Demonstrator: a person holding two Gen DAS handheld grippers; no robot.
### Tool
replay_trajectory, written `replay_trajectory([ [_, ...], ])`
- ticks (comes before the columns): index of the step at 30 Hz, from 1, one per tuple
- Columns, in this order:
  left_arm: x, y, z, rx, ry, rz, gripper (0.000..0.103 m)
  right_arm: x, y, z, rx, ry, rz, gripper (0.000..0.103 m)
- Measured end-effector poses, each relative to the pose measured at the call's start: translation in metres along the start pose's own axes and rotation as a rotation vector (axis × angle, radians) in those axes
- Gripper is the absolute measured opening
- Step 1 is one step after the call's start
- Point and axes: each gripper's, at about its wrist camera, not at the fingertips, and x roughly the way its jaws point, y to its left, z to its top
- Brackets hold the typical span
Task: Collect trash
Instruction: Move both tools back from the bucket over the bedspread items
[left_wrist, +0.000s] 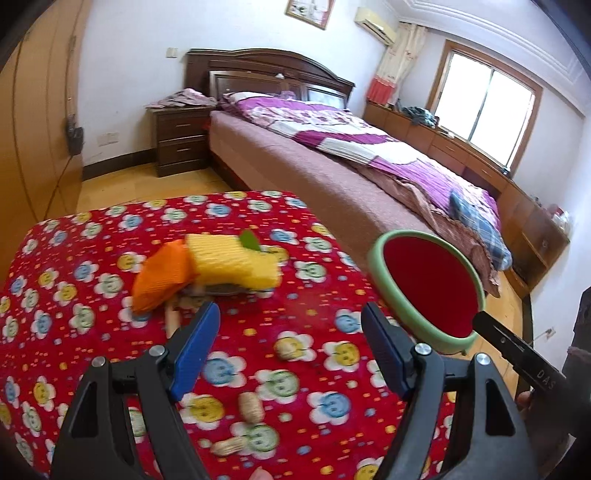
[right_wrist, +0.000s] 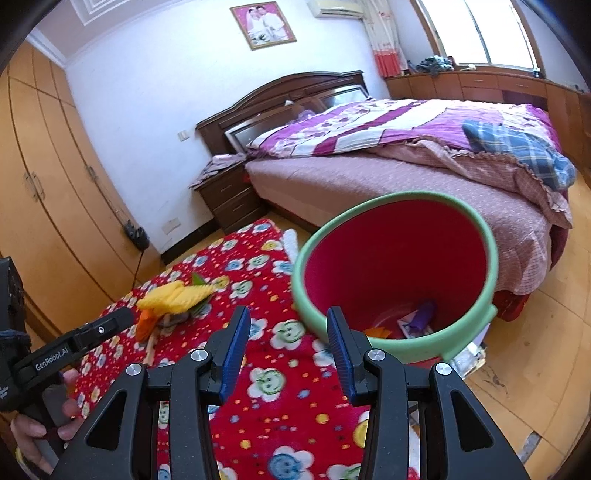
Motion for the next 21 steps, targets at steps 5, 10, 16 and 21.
replay_trajectory([
  [5,-0.006,0.026,0.002,-0.025,-0.011,0.046,0.078,0.007,0.014,-0.005,-0.019,0.021,0.014,0.044],
  [10,-0.008,0.049,0.007,-0.035,-0.019,0.089,0.078,0.014,0.025,-0.007,-0.036,0.037,0.012,0.044],
  [16,-0.003,0.075,0.014,-0.053,-0.026,0.133,0.078,0.026,0.033,-0.009,-0.035,0.052,0.009,0.044],
  [21,0.003,0.098,0.019,-0.075,-0.032,0.164,0.078,0.036,0.038,-0.008,-0.041,0.058,0.005,0.044],
])
